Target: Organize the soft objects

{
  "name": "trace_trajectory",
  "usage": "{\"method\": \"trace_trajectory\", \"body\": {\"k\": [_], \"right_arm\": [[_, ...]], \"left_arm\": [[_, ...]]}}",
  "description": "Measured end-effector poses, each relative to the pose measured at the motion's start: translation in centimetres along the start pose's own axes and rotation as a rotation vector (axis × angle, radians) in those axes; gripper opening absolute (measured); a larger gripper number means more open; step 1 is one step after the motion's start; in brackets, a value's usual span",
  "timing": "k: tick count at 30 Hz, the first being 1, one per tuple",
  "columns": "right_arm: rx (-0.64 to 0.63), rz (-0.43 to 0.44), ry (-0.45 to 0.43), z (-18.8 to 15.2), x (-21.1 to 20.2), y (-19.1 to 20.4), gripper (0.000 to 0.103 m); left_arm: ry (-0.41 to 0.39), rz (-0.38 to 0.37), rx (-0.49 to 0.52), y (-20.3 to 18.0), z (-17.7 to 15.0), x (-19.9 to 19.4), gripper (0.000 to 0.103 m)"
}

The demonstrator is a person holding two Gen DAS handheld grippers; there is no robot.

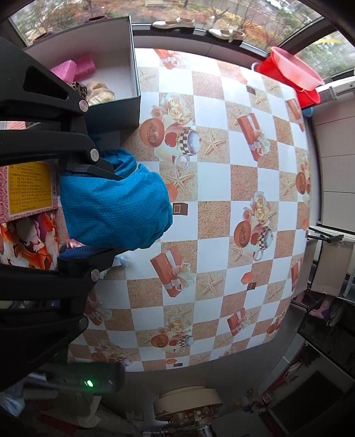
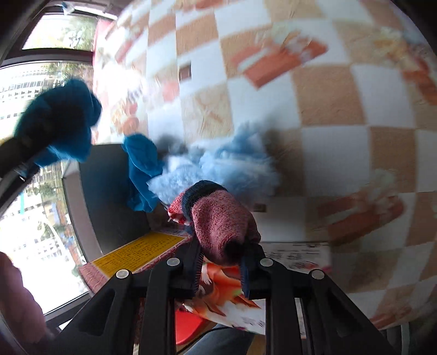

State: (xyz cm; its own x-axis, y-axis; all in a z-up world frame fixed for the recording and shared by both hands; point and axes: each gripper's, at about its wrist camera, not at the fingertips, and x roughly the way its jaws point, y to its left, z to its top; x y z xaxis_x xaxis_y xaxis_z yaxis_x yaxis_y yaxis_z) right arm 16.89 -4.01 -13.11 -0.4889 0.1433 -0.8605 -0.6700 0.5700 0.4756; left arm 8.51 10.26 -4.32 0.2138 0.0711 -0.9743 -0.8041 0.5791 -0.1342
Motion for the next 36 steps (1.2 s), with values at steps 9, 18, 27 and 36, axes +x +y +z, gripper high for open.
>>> {"method": "trace_trajectory", "body": {"k": [9,18,27,36], "right_arm": [[-0.077,-0.073,-0.119,-2.1,-4.7,2.0,0.024],[-0.074,-0.108,-0.155,-4.9,-6.8,2.2,0.024],[-0.063,-0.153,-0.164,-8.9,-7.5,2.5,0.024],[-0.051,-0.181,-0.18,-12.4,-7.9,3.4,0.024]], "left_arm": [[-0.075,0.039,0.065,0.6,-4.3,-4.6,0.04],[-0.095,0.034,0.073,2.3,-9.1,-7.7,0.04],[-0.082,0.003,0.117,2.6,-13.9,-8.9,0.04],[-0.084,-0.025,0.153,2.6,-17.1,-9.6,0.04]]}}
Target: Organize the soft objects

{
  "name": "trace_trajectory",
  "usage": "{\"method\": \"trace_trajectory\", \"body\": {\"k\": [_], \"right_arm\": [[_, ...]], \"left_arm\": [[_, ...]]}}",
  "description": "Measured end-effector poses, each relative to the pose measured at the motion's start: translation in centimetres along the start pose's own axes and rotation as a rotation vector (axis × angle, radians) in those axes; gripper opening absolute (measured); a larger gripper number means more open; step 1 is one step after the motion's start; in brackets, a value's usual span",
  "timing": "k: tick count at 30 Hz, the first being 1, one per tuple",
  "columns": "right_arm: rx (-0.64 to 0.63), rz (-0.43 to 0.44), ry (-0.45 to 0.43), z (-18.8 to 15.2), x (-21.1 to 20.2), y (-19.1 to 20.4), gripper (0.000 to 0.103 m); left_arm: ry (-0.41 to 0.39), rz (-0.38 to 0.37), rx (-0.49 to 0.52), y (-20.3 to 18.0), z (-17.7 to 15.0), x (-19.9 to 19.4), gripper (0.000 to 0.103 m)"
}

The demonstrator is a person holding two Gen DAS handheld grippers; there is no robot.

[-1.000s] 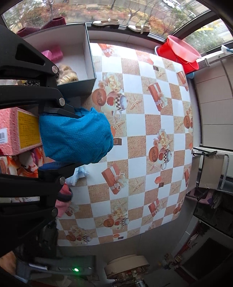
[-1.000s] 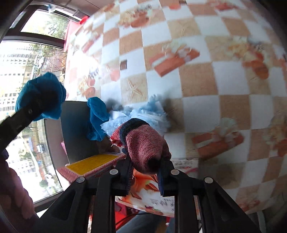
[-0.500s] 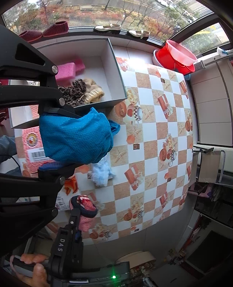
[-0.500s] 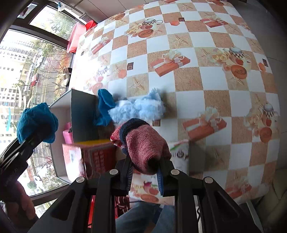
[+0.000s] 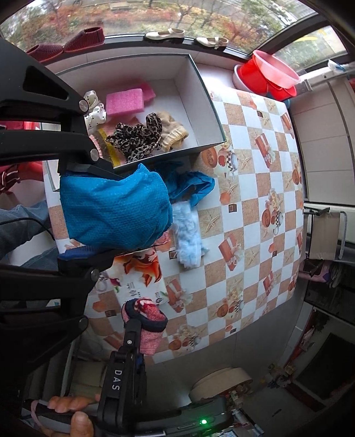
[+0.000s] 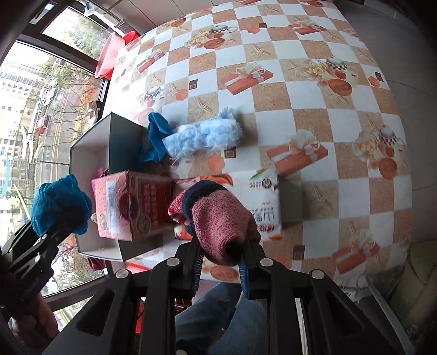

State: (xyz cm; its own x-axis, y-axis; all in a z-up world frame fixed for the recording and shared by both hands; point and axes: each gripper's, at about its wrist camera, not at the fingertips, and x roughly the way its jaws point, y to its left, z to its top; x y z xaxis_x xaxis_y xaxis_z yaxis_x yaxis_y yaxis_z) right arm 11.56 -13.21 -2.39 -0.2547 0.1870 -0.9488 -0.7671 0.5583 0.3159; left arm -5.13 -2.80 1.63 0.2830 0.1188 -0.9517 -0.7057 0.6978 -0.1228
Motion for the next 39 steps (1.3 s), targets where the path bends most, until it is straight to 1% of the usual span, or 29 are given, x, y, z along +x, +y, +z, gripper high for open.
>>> {"method": "trace_trajectory", "body": {"k": [7,16,24,28,39], "right_arm": [[-0.016,-0.012,-0.012,-2.2,-0.6,1.8,0.024],[-0.059,-0.016,-0.035,-4.1,-1.3,5.1,0.024],[-0.14,-0.008,-0.047,-4.7,-1.3,9.1,0.024],[-0.187,-0.004,-0.034,-4.9,-0.8,11.1,0.024],[-0.349,0.005,-0.001,-4.7,1.0,18.4,0.024]], "left_arm": [[-0.013,-0.026,0.012,0.1,-1.8,-0.7,0.04],[-0.054,-0.027,-0.025,2.4,-3.4,-2.3,0.04],[-0.077,-0.002,-0.099,5.6,-5.5,-3.4,0.04],[-0.08,0.013,-0.142,7.4,-6.6,-3.7,0.04],[-0.091,0.076,-0.259,12.4,-9.1,-4.1,0.04]]}}
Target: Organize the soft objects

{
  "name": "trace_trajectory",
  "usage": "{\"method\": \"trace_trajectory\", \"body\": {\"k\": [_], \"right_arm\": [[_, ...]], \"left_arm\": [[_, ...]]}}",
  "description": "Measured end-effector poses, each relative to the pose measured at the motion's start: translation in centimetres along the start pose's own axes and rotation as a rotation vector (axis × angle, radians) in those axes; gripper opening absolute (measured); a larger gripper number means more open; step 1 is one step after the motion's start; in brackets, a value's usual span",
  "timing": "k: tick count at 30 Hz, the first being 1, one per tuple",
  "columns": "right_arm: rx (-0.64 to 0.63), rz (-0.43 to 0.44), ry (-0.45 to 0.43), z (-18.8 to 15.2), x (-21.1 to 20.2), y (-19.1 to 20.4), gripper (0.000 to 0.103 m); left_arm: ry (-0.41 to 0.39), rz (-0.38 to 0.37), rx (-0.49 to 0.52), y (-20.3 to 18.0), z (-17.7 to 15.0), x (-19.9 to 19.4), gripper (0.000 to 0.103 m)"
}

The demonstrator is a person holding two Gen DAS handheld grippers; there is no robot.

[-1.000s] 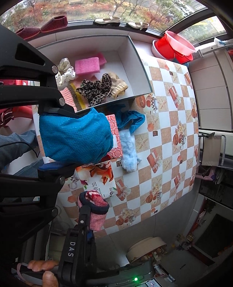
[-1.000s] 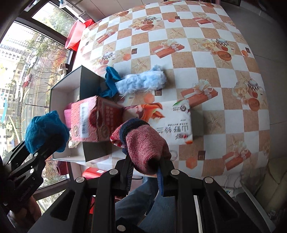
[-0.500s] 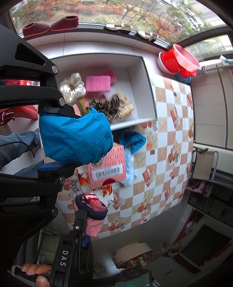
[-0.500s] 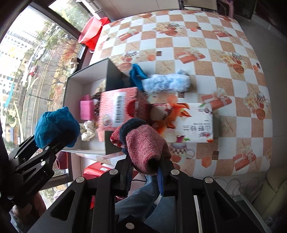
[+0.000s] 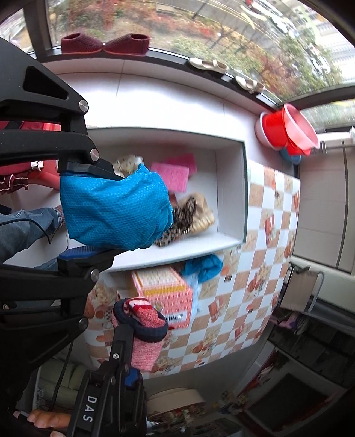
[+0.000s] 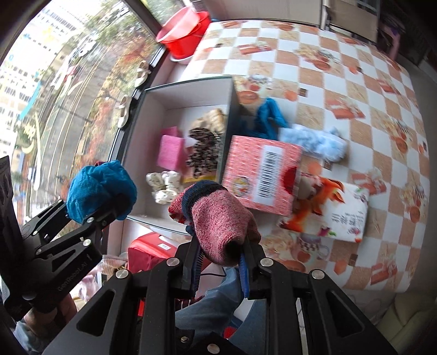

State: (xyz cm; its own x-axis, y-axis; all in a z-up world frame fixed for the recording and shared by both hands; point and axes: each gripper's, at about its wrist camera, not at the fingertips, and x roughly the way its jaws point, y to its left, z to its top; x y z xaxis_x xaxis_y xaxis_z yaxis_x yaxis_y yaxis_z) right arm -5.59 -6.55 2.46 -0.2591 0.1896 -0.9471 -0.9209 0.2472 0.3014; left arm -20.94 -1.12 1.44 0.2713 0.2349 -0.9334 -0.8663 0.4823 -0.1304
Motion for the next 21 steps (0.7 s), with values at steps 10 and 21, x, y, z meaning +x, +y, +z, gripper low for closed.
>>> {"method": "trace_trajectory", "body": {"k": [10,21], "right_arm": [[-0.12,0.0,0.054,2.4,2.2,4.5,0.024],[-0.184,-0.004,0.084,5.4,3.8,6.8,0.024]], "left_arm": [[0.003,0.029,-0.101,3.9,-0.4,0.4,0.04],[0.01,0.044,-0.15,5.6,0.9,2.0,0.04]]}}
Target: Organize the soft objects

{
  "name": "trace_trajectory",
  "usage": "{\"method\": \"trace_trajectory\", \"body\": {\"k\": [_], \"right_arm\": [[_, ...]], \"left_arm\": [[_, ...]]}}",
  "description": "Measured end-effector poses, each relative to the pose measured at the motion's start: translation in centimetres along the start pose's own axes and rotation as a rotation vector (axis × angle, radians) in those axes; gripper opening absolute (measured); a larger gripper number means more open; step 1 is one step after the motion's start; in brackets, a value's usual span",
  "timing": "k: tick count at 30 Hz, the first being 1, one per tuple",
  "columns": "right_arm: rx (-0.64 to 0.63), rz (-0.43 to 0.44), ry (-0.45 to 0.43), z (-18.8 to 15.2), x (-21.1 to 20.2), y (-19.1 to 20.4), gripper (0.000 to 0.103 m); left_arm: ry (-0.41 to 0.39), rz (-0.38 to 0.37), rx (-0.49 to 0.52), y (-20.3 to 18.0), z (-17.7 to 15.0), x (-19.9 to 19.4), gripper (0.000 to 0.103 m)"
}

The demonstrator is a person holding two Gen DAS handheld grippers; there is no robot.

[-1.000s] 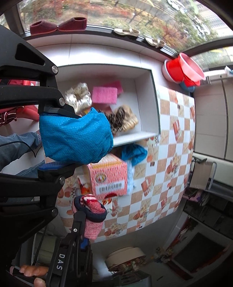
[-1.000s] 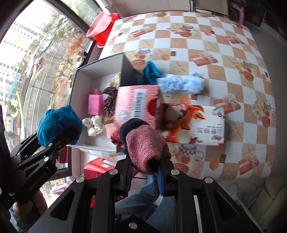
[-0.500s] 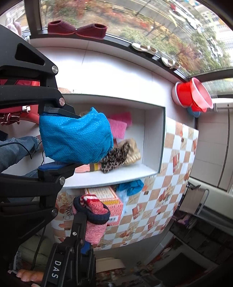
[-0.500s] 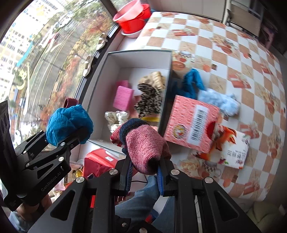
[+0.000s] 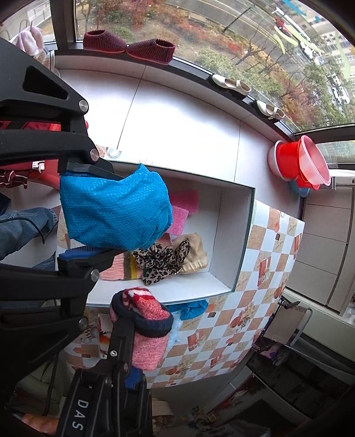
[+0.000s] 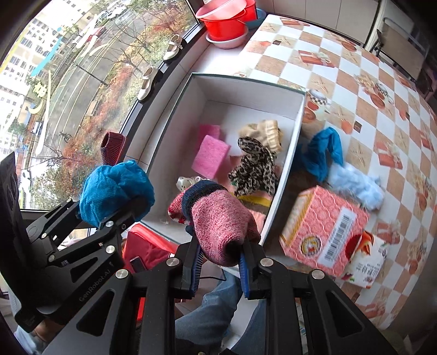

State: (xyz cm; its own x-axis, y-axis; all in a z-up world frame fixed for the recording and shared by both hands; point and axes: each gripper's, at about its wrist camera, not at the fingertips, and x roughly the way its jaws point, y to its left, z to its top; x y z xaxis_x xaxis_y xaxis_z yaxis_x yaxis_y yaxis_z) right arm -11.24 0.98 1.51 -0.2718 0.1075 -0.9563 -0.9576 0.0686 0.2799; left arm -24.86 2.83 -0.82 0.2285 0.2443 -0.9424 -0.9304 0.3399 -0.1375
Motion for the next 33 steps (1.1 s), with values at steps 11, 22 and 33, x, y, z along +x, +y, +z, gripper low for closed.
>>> {"method": "trace_trajectory", "body": {"k": [11,22,33], "right_arm": [[0.028,0.019,0.025,2.5,1.4,-1.0,0.024],[0.037,0.027,0.033,3.8,1.9,-1.9,0.024],[0.054,0.023,0.053,5.2,3.1,-3.0,0.024]], "left_arm": [[0.035,-0.01,-0.033,-0.5,1.5,2.3,0.04],[0.063,-0.009,-0.05,-0.8,3.1,4.0,0.04],[0.079,-0.008,-0.05,-1.5,4.4,5.6,0.04]]}}
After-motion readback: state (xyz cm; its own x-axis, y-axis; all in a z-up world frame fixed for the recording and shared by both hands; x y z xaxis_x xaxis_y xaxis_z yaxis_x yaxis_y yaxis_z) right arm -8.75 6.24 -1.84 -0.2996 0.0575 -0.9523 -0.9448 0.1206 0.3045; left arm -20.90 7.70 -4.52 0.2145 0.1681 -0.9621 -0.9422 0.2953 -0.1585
